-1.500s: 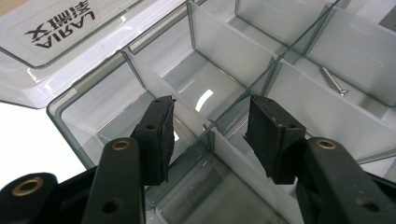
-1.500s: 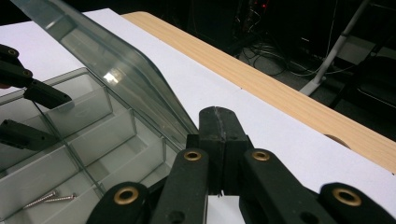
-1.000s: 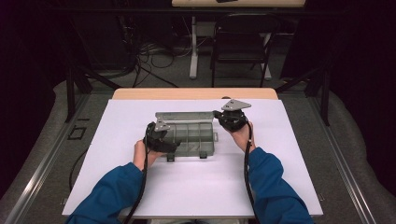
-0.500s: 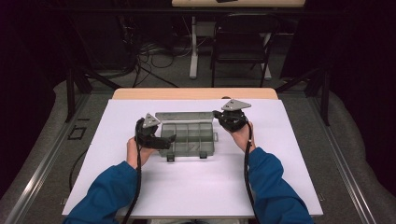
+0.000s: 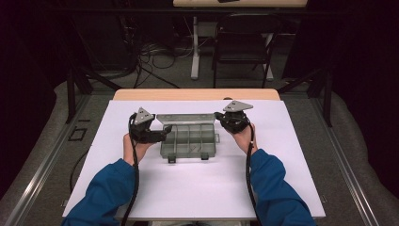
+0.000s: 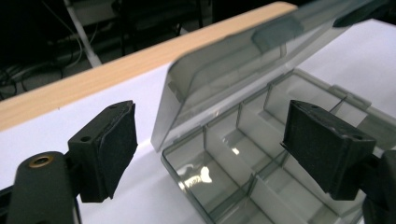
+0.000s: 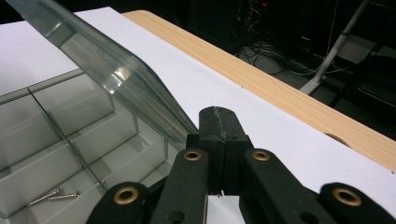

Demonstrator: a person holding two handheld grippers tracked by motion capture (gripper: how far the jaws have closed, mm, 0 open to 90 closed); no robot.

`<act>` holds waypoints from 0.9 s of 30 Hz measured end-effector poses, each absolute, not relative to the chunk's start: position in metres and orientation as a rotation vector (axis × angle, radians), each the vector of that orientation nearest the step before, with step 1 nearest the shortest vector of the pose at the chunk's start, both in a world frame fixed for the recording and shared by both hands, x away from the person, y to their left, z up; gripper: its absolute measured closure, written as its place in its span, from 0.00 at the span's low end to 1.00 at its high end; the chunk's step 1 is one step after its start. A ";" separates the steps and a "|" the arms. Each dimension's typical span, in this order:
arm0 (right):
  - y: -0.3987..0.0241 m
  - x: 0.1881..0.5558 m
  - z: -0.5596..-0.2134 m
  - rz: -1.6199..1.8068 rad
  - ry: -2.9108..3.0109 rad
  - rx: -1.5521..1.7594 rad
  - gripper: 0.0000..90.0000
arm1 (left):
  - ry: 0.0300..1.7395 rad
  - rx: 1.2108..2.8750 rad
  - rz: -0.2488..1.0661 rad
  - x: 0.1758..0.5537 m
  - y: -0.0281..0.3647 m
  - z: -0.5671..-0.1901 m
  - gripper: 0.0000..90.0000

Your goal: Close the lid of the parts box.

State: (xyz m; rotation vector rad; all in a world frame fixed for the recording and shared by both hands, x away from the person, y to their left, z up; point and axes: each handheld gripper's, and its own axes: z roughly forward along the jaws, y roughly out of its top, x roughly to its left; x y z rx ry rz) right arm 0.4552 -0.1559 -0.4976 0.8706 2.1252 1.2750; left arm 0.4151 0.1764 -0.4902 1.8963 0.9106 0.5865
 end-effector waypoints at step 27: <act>-0.161 0.448 -0.488 1.236 2.129 0.860 0.84 | 0.875 1.835 0.646 0.413 0.185 -0.490 0.69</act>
